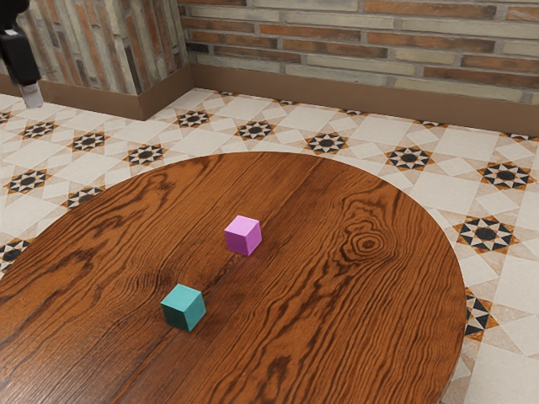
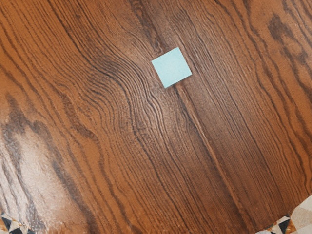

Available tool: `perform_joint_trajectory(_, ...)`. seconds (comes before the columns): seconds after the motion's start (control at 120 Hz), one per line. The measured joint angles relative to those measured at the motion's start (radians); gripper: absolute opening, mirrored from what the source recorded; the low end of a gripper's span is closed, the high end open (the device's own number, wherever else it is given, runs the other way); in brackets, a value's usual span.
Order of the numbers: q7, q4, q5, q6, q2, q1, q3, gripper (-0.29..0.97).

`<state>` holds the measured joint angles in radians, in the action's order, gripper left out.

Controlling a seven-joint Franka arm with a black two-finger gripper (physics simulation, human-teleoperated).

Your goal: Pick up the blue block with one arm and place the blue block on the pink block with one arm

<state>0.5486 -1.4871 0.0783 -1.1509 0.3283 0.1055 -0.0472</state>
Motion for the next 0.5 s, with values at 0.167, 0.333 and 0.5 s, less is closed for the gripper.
perform_joint_trajectory(0.167, -0.051, -0.593, -0.047, -0.101, 0.361, 0.354, -0.165, 0.68)
perform_joint_trajectory(0.333, -0.089, -0.987, -0.23, -0.298, 0.591, 0.575, -0.363, 0.68)
perform_joint_trajectory(0.5, -0.112, -0.985, -0.455, -0.442, 0.529, 0.906, -0.75, 0.68)
